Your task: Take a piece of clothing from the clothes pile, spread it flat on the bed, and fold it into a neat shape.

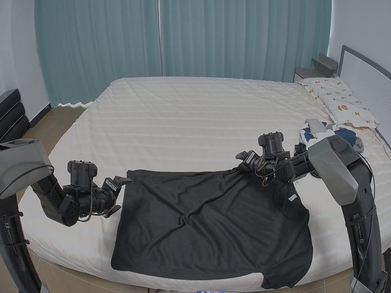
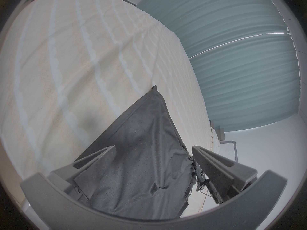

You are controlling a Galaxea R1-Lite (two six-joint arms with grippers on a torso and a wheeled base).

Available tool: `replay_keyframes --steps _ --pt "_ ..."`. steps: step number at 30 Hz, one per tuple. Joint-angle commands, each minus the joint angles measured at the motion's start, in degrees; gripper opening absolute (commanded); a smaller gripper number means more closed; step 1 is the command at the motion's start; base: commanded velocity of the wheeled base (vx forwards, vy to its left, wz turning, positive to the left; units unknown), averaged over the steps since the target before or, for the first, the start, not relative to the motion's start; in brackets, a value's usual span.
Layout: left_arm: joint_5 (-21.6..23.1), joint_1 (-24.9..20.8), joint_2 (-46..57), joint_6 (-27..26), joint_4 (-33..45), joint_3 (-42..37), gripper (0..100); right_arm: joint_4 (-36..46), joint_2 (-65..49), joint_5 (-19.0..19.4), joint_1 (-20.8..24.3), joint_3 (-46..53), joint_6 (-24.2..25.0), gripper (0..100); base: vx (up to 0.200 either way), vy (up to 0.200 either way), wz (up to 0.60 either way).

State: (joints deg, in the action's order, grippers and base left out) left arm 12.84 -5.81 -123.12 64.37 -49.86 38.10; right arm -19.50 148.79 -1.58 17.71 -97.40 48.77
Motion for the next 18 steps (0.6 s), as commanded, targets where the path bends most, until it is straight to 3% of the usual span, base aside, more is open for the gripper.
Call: replay_keyframes --steps 1,10,11,18 --pt "0.1 -0.2 0.1 0.1 -0.7 -1.1 100 3.8 7.0 -1.1 0.6 -7.6 -0.5 100 0.0 0.0 0.0" --pt "0.1 -0.2 0.0 0.1 -0.7 -1.1 100 4.7 8.2 -1.6 0.6 -11.1 -0.4 100 0.0 0.0 0.0" --pt "0.0 -0.2 0.0 0.0 -0.7 -1.2 100 4.1 8.8 -1.5 0.5 -12.5 -0.4 0 0.0 0.0 0.0" --pt "0.0 -0.3 -0.1 -0.1 -0.7 -1.2 100 3.8 10.6 -4.3 0.2 -17.2 -0.6 0 0.0 0.0 0.0"
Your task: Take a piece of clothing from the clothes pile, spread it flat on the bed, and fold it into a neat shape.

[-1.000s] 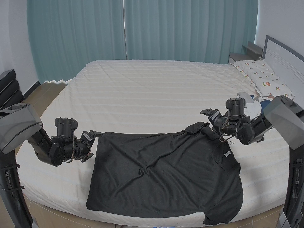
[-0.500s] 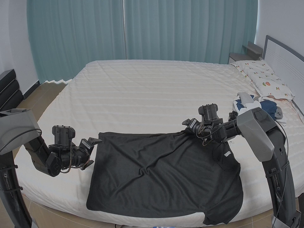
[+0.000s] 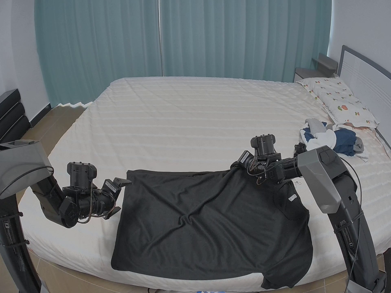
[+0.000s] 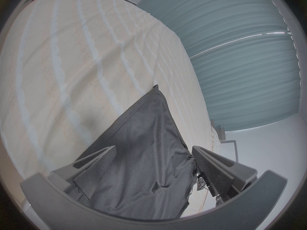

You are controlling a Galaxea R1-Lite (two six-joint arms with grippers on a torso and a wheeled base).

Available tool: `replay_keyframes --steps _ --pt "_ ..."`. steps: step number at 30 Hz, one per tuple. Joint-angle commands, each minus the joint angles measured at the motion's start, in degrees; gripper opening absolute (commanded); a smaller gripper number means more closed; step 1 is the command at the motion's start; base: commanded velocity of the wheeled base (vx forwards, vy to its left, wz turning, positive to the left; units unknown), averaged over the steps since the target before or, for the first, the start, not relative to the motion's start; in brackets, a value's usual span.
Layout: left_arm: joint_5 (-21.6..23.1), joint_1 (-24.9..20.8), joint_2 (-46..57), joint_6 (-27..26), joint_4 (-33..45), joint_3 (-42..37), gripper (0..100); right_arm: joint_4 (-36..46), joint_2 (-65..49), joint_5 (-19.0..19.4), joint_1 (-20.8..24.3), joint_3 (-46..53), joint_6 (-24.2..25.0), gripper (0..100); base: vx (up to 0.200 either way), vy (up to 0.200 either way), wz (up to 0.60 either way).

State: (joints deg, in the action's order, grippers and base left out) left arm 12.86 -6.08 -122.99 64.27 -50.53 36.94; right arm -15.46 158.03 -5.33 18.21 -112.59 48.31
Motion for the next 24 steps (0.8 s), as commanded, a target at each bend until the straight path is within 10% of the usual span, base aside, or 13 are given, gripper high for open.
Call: replay_keyframes --steps 1,13,14,24 --pt "0.0 -0.1 -0.2 0.0 0.0 0.0 100 -1.6 1.1 -0.6 -0.5 -2.0 -0.2 0 0.0 0.0 0.0" --pt "-0.2 -0.6 -0.3 -0.1 0.0 -0.1 100 -13.3 2.5 -0.5 1.2 -2.0 -8.8 0 0.0 0.0 0.0" --pt "-0.2 -0.6 -0.3 -0.1 0.0 -0.1 100 -13.5 2.5 -0.5 1.2 -2.0 -8.9 100 0.0 0.0 0.0" --pt "-0.2 -0.6 -0.4 -0.2 0.0 -0.1 100 -19.4 4.9 1.6 1.7 -2.0 -13.2 100 0.0 0.0 0.0"
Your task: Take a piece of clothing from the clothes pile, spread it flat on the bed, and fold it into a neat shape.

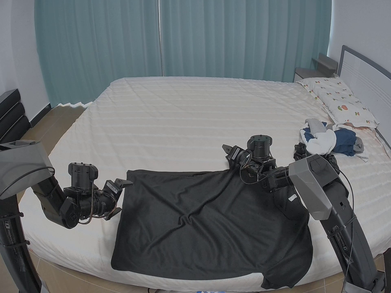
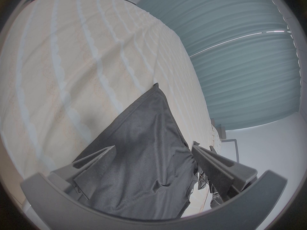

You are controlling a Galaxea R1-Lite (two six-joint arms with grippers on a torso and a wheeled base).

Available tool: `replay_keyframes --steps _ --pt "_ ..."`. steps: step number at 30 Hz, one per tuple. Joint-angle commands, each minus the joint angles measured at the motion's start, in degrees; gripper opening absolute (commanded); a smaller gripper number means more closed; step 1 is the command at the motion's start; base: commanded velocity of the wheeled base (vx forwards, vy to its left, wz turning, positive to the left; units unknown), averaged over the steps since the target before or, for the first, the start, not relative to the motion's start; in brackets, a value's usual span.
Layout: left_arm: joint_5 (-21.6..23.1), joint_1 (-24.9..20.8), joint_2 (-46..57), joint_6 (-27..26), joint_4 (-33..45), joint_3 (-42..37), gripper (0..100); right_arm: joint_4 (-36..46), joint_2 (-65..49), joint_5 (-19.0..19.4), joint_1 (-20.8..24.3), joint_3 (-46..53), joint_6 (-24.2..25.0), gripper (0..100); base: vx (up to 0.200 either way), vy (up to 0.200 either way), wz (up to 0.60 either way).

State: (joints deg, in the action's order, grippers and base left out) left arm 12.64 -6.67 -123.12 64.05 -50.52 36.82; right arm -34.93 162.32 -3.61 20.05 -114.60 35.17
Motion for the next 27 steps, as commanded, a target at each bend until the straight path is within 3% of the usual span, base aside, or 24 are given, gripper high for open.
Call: replay_keyframes --steps 1,14,25,27 --pt "0.0 0.0 -0.3 0.0 0.0 0.0 100 0.0 0.6 -0.1 -0.2 0.0 -0.1 100 0.0 0.0 0.0" --pt "0.0 -0.1 -0.3 0.0 0.0 0.0 100 12.3 -7.0 0.1 -9.5 1.2 -0.1 100 0.0 0.0 0.0" --pt "0.0 -0.1 -0.3 0.0 0.0 0.0 100 13.8 -3.9 0.4 -11.7 1.2 -0.4 100 0.0 0.0 0.0" --pt "-0.1 -0.1 -0.3 0.0 0.0 0.0 100 13.8 -3.0 2.1 -11.6 1.1 -0.4 100 0.0 0.0 0.0"
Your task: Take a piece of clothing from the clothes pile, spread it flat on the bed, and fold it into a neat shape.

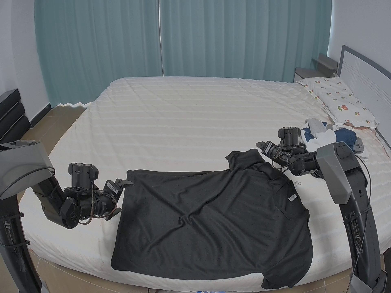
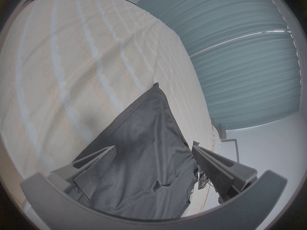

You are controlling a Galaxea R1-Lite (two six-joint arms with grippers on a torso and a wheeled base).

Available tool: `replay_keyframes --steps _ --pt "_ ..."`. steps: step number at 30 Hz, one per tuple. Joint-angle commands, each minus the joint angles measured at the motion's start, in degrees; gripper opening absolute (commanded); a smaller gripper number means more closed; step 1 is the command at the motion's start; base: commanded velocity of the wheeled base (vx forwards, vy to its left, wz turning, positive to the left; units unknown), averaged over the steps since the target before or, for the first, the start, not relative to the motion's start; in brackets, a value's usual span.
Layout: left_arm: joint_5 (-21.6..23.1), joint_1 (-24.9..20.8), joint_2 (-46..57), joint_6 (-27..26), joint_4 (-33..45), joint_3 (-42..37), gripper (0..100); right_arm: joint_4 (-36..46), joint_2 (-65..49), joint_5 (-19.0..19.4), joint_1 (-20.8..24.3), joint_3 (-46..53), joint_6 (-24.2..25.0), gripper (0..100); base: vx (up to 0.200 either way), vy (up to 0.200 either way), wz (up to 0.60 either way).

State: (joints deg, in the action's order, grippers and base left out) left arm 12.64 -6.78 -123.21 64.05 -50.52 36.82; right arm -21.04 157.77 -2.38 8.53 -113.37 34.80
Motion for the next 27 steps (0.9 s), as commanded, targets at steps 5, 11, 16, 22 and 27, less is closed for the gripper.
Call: replay_keyframes --steps 5,11,16,22,27 --pt "0.0 0.0 -0.2 -0.1 0.0 -0.1 100 -0.1 2.9 1.2 0.5 -0.2 -0.3 100 0.0 0.0 0.0" --pt "-0.1 0.0 -0.2 -0.1 0.0 -0.1 100 0.1 3.5 1.2 0.7 0.3 -0.7 0 0.0 0.0 0.0" --pt "0.0 0.0 -0.2 -0.1 0.0 -0.1 100 -0.1 3.4 1.1 0.4 1.0 -1.7 0 0.0 0.0 0.0" --pt "-0.1 0.0 -0.2 -0.1 0.0 -0.1 100 -1.5 3.8 0.5 -0.6 -1.2 -1.1 0 0.0 0.0 0.0" --pt "-0.1 0.0 -0.2 -0.1 0.0 -0.1 100 -5.6 4.4 -0.4 -1.7 -1.2 -1.2 0 0.0 0.0 0.0"
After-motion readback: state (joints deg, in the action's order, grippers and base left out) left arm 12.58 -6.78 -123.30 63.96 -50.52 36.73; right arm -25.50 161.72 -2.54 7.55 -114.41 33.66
